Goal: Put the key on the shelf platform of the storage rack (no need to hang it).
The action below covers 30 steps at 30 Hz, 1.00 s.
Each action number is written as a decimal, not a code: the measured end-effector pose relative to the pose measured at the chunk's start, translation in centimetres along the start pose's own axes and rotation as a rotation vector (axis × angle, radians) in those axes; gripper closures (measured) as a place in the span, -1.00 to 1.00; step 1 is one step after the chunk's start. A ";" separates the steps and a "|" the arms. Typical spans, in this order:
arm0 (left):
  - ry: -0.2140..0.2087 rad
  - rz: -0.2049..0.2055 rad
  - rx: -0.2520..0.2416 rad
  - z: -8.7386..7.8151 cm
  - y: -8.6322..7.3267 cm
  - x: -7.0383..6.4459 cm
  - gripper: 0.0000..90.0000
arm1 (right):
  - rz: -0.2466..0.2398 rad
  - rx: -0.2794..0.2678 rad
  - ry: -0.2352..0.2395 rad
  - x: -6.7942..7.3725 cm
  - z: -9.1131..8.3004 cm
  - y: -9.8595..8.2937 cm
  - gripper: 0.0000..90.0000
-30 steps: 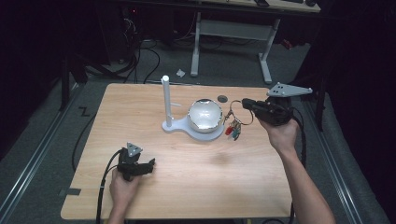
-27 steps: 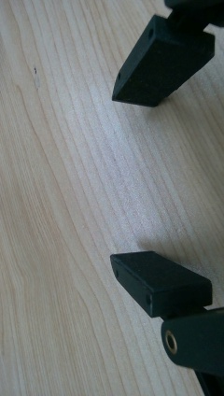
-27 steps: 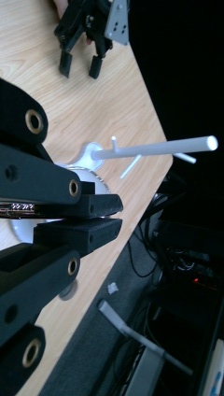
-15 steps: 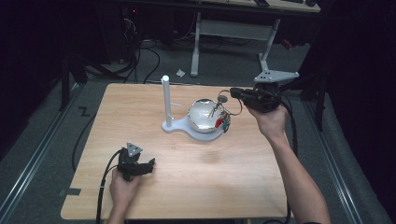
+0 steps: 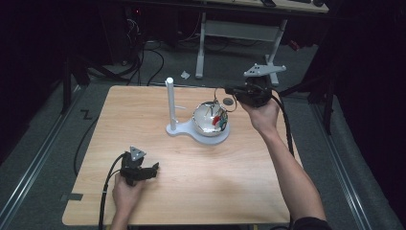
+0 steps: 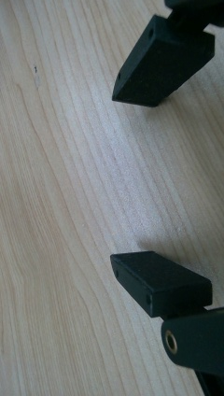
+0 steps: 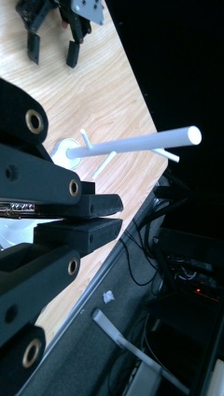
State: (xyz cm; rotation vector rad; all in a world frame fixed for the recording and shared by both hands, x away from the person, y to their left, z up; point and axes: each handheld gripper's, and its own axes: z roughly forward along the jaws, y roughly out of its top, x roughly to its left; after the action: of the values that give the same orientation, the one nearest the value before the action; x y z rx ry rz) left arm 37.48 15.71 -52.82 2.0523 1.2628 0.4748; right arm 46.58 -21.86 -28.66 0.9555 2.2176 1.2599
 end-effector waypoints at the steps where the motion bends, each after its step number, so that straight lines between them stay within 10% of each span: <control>1: 0.000 -0.002 -0.001 0.0 0.0 0.0 -0.59 | 0.006 0.006 0.001 -0.1 0.3 0.0 0.95; 30: 0.002 -0.006 -0.003 0.0 0.0 0.0 -0.59 | 0.030 0.096 0.009 -0.1 6.8 -2.3 0.95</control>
State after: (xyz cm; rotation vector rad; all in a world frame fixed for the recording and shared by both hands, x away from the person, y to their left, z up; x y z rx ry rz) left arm 37.51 15.72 -52.83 2.0460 1.2681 0.4753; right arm 50.20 -18.85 -34.06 1.0238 2.2963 1.1820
